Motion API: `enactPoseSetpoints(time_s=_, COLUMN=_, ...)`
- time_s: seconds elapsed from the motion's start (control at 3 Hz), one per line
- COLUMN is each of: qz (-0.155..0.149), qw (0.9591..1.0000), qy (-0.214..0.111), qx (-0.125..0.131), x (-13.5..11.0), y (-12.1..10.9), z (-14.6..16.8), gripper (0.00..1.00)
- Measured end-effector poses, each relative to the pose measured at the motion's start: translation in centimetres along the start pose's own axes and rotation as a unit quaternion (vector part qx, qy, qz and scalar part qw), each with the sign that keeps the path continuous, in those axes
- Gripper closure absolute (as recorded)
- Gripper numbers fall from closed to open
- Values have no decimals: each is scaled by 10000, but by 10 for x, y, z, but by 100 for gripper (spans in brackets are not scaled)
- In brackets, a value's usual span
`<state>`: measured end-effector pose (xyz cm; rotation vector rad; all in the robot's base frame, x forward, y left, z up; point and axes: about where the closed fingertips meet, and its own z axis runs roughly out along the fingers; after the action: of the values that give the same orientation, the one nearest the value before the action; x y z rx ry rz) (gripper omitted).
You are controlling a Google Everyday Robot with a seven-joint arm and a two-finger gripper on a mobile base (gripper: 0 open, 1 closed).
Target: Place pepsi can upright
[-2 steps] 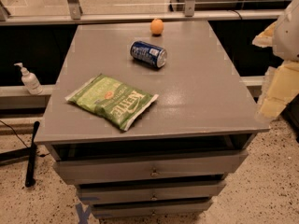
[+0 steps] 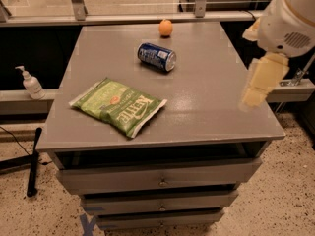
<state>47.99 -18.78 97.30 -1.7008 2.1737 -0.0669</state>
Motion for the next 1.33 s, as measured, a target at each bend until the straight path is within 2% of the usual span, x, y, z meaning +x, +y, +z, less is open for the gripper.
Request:
enactPoseSetpoints(time_s=0.33, qz=199, qw=9994, qy=-246, qx=139, x=-36, y=-50, z=35, gripper=0)
enactPoseSetpoints(time_s=0.67, qz=423, qw=9980, qy=-363, qx=302, x=-73, y=-98, z=83, gripper=0)
enactPoseSetpoints(time_s=1.0, qz=653, qw=9964, qy=-420, qx=353, x=-97, y=-132, z=135, gripper=0)
enactPoseSetpoints(time_s=1.33, qz=793, qw=9946, qy=-510, qx=422, x=-121, y=-161, z=168, gripper=0)
